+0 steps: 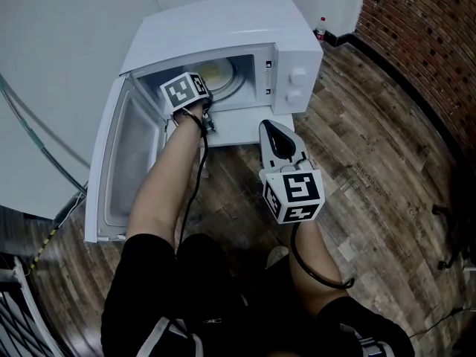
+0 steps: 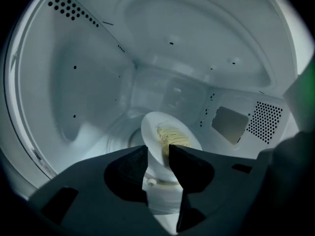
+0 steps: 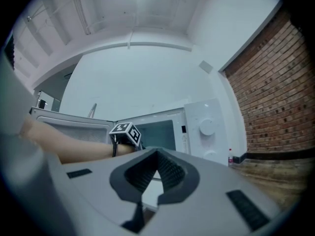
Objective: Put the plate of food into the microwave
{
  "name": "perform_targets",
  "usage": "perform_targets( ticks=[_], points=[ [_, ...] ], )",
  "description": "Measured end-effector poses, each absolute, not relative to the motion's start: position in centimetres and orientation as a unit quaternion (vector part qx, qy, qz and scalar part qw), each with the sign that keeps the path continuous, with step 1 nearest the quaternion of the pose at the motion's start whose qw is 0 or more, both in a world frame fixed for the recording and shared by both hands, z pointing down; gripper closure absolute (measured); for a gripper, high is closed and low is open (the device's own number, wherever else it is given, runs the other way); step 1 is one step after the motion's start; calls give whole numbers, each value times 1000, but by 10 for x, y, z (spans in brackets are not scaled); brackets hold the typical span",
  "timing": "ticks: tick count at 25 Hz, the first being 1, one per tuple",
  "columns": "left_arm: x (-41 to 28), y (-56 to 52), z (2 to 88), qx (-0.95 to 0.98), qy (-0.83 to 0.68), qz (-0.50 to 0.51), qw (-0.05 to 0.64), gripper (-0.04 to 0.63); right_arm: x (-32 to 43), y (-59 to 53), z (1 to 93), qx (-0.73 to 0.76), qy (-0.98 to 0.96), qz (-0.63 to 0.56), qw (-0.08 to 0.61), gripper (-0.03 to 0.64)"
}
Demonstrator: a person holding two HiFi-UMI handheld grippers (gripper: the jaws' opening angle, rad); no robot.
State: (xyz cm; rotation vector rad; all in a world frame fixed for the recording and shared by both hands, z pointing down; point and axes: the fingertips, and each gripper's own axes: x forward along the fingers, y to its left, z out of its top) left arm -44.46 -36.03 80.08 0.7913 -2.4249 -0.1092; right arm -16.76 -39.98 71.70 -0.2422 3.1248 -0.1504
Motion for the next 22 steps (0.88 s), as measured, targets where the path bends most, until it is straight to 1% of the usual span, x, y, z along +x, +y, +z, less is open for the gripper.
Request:
perform_targets(
  ticks=[7, 9, 10, 11, 13, 17, 21, 22],
  points=[
    [-444, -360, 803, 286, -917, -3, 276, 455, -171, -391, 715, -79, 997, -20, 0, 611],
    [-447, -356, 803, 274, -925, 32, 259, 433, -171, -387, 715, -76, 997, -10, -1, 611],
    [-449, -354, 802, 268, -930, 53, 245, 406, -171, -385, 715, -74, 997, -8, -1, 611],
    [-450, -352, 799, 264, -934, 70, 231, 400, -171, -384, 715, -72, 997, -7, 0, 611],
    [-451, -352, 797, 264, -936, 84, 216, 400, -170, -384, 714, -71, 997, -8, 0, 611],
    [-449, -352, 797, 267, -936, 85, 213, 400, -170, -387, 715, -74, 997, -15, 0, 611],
    [-438, -345, 779, 270, -944, 87, 168, 404, -172, -388, 717, -76, 997, -22, 1, 611],
    [-432, -341, 773, 269, -947, 79, 159, 433, -173, -388, 718, -79, 997, -22, 0, 611]
  ],
)
